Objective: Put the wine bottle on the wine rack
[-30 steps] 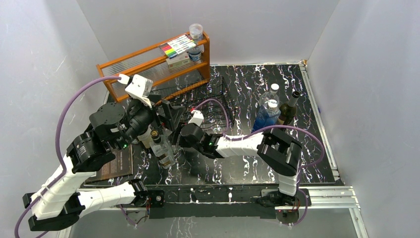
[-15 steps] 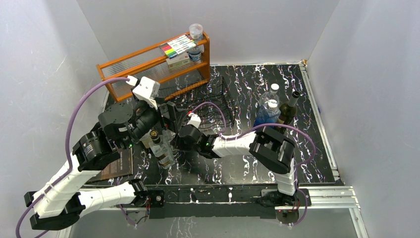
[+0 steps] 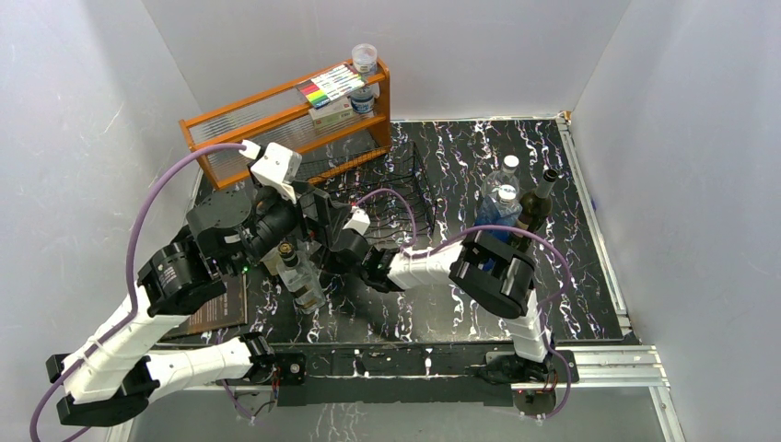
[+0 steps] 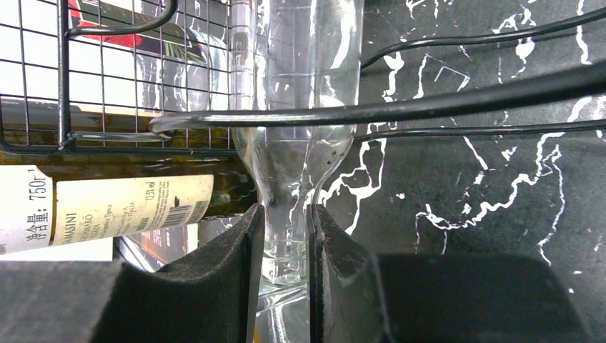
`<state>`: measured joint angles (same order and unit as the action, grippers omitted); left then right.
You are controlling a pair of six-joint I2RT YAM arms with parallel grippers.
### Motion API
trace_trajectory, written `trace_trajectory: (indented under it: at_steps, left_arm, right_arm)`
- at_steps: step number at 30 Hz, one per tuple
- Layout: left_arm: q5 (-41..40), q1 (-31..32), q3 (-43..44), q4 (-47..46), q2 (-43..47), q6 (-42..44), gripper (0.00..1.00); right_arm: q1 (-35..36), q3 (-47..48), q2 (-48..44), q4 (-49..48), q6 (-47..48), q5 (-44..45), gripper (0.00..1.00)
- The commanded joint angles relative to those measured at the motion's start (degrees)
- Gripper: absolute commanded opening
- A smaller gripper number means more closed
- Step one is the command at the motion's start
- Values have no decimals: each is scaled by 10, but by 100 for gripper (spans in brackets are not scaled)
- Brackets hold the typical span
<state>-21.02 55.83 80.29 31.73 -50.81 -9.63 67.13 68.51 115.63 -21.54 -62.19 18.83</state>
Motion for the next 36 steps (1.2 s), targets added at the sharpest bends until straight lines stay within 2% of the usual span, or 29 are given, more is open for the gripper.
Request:
trace_trajectory:
  at_steps: [1, 3, 7, 11, 17, 24, 27, 31, 36]
  left_arm:
    - [5, -2, 18, 4, 3, 2, 98]
    - [5, -2, 19, 5, 3, 2, 98]
    - [3, -1, 24, 6, 1, 5, 98]
    - [4, -2, 32, 5, 1, 6, 98]
    - [4, -1, 36, 0, 5, 7, 98]
    - [4, -1, 28, -5, 8, 7, 98]
    - [5, -1, 13, -19, 14, 0, 98]
    - [22, -2, 22, -27, 20, -50, 98]
    - [33, -2, 1, -45, 51, -56, 98]
  right_arm:
    - [2, 23, 20, -17, 7, 21, 29]
    - [1, 16, 11, -23, 8, 20, 36]
    - [-1, -7, -19, -36, 15, 20, 63]
    - [-3, -29, -62, -35, 26, 30, 73]
    - [-7, -58, -134, -7, 43, 20, 78]
    - [-8, -113, -257, 100, 52, -2, 79]
    - [-8, -120, -321, 168, 107, -2, 80]
    - [-8, -107, -380, 265, 189, -13, 80]
    - [-8, -95, -428, 317, 269, -56, 82]
